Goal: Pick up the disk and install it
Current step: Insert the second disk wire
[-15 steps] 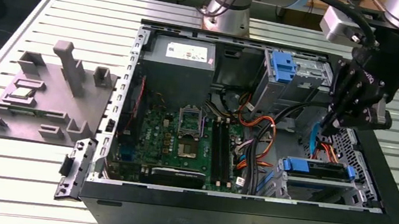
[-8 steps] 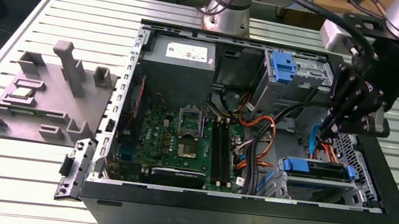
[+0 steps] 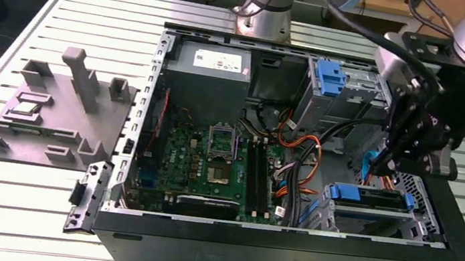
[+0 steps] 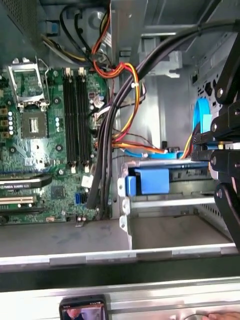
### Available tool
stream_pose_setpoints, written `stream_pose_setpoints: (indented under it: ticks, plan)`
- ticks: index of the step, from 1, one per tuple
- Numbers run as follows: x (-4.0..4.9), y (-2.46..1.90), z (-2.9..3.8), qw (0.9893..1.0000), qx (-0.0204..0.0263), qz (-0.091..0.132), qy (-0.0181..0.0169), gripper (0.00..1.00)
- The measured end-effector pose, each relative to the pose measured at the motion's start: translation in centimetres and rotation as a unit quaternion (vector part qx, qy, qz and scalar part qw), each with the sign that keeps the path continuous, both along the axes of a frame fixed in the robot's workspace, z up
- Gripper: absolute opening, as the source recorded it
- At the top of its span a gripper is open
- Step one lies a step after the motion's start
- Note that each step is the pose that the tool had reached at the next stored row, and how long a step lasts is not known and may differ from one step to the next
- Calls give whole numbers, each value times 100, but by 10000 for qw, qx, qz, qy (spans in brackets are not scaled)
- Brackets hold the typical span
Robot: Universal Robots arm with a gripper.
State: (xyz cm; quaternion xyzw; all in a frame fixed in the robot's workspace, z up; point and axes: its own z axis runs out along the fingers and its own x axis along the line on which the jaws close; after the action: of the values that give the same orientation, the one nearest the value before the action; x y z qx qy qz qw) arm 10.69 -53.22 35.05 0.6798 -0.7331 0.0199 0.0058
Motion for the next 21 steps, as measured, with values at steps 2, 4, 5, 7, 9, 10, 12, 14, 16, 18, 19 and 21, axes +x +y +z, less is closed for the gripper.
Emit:
stream_pose_setpoints:
  ticks: [2, 4, 5, 7, 9, 10, 12, 14, 16, 18, 19, 21]
  plan:
    - [-5, -40, -11, 10000, 14, 2, -12, 16]
    - [-8, -78, -21, 10000, 25, 6, -25, 16]
    - [-10, -92, -25, 10000, 27, 10, -33, 16]
    - [-12, -112, -34, 10000, 31, 33, -53, 16]
    - [-13, -121, -43, 9999, 34, 71, -69, 16]
    - [-14, -123, -47, 9999, 37, 82, -73, 16]
    - [-16, -129, -52, 9999, 41, 95, -81, 16]
    - [-23, -138, -59, 9999, 52, 102, -91, 16]
    - [-33, -146, -64, 9999, 57, 106, -97, 16]
    - [-44, -157, -68, 9999, 59, 112, -103, 16]
    - [-46, -166, -72, 9999, 60, 115, -107, 16]
    - [-47, -186, -79, 9998, 62, 117, -115, 16]
